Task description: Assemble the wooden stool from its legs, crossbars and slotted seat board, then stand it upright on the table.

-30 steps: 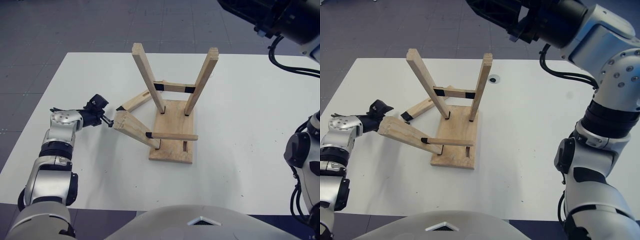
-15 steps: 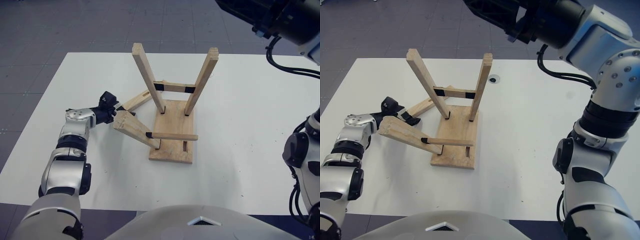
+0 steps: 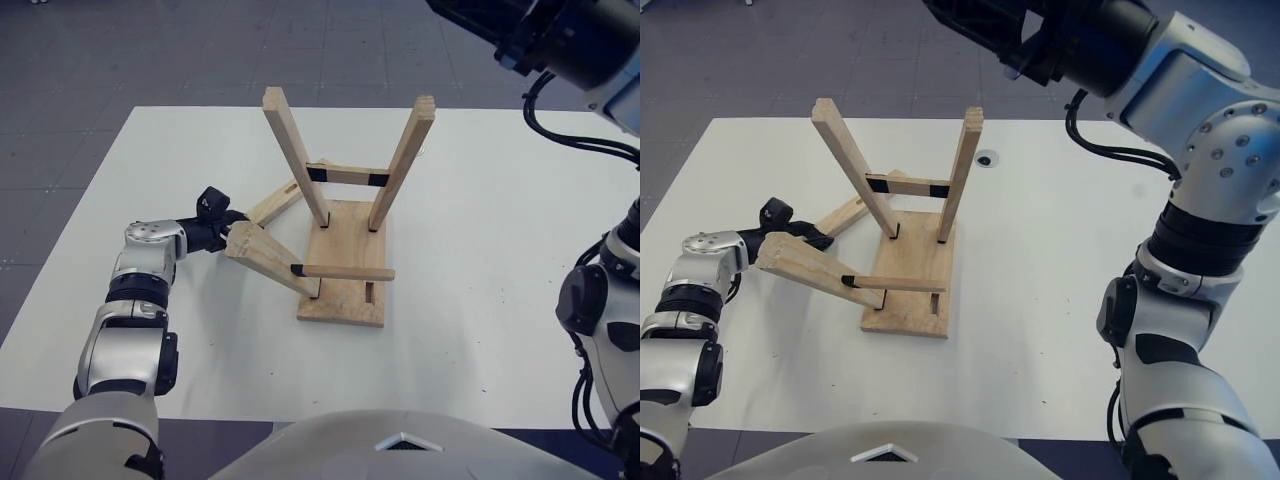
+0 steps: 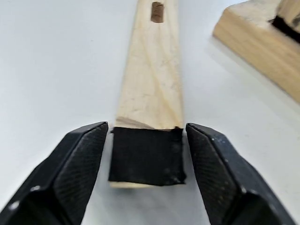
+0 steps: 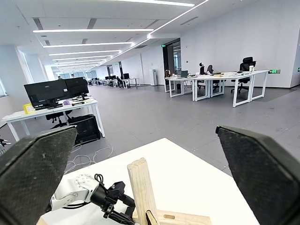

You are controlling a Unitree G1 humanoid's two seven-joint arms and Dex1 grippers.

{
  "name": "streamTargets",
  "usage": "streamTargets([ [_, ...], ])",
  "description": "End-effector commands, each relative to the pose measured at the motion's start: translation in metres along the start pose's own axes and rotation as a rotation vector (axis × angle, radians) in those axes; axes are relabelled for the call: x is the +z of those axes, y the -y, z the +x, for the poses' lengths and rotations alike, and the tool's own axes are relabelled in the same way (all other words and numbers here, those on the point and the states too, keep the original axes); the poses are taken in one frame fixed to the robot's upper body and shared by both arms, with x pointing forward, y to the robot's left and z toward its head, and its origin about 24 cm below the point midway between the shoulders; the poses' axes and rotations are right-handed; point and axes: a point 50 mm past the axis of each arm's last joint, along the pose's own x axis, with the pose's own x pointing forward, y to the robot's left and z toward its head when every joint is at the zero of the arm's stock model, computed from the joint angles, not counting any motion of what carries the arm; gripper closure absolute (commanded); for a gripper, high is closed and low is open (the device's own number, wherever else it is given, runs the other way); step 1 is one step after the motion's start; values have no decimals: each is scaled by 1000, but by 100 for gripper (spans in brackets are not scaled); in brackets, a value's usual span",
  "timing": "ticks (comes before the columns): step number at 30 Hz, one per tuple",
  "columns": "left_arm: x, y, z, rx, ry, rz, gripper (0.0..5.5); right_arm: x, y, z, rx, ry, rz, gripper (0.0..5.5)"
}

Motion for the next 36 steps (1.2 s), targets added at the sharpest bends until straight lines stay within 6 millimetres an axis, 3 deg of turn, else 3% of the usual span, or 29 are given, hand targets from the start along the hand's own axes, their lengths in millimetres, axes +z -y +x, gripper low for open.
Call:
streamTargets([
  [1, -58, 15, 2, 54, -201, -54, 315, 11, -1, -1, -14, 51, -16, 0],
  [4, -56, 18, 4, 75, -152, -62, 343, 19, 3, -3, -61, 100, -15, 0],
  [7, -34, 9, -4, 151, 4, -87, 344, 27, 9, -3, -96, 131, -12, 0],
  [12, 54, -10, -43, 279, 380, -82, 345, 29, 16, 6, -119, 150, 7, 0],
  [18, 150, -5, -100, 179, 605, 35, 345, 36, 28, 14, -99, 175, 59, 0],
  [21, 198, 19, -123, -77, 707, 93, 345, 34, 25, 17, 104, 151, 198, 0],
  [25, 245, 57, -141, -373, 809, 128, 345, 34, 28, 18, 280, 151, 285, 0],
  [31, 283, 86, -160, -536, 920, 140, 345, 36, 29, 23, 339, 141, 259, 0],
  [36, 295, 115, -156, -719, 916, 139, 345, 41, 13, 35, 464, 136, 240, 0],
])
